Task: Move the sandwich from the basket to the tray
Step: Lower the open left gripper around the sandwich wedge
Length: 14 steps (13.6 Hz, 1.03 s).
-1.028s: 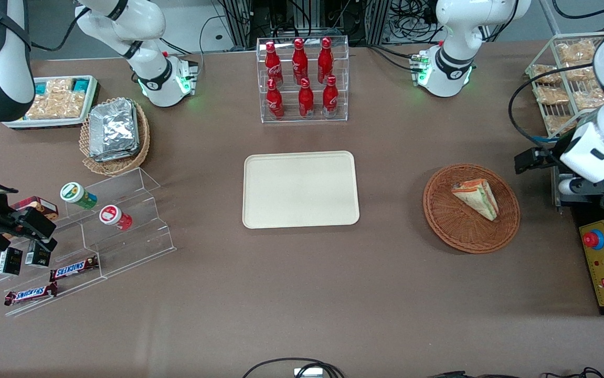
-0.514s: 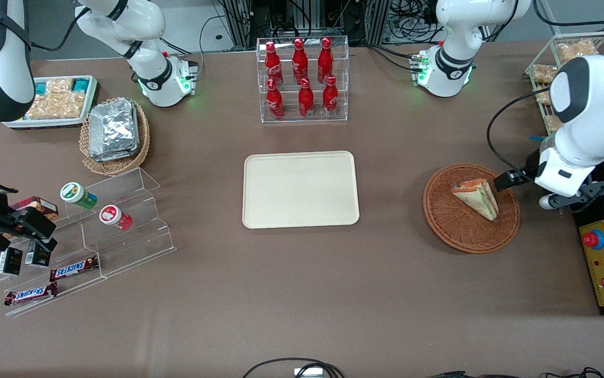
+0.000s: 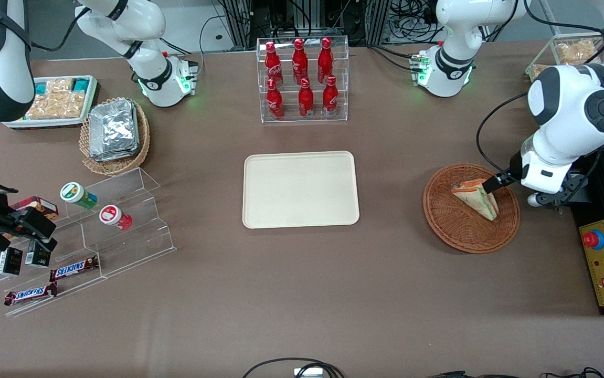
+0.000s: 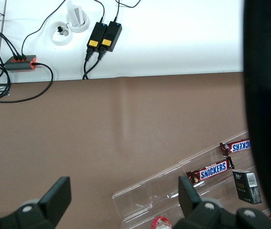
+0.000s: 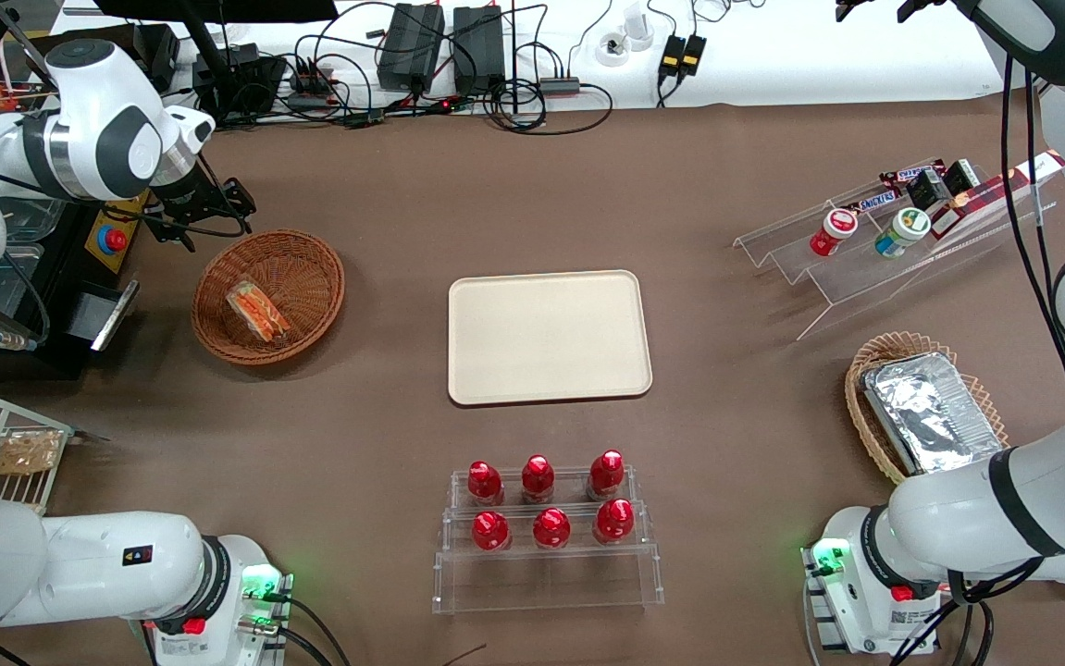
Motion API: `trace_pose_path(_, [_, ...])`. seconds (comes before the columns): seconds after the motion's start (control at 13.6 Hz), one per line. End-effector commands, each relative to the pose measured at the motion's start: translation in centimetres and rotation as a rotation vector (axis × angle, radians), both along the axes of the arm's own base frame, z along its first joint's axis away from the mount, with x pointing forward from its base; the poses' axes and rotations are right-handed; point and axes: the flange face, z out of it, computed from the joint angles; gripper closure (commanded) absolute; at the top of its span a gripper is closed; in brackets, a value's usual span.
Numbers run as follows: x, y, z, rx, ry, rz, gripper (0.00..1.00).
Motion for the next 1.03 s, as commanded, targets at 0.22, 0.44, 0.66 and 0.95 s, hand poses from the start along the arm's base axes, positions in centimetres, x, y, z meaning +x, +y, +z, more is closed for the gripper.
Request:
trace_pose_path(0.22, [-1.4,0.9,-4.0,0.003,-0.036,0.112,0.00])
trace_pose_path(0.44, [-1.9,0.9,-6.8,-0.003,-0.048,0.170,0.00])
trace_pose_path(0.66, [-1.9,0.9,-8.6,-0.005,-0.036,0.185,0.00])
trace_pose_path(0.95, [-2.0,0.9,-11.5,-0.011,-0.040,0.214,0.00])
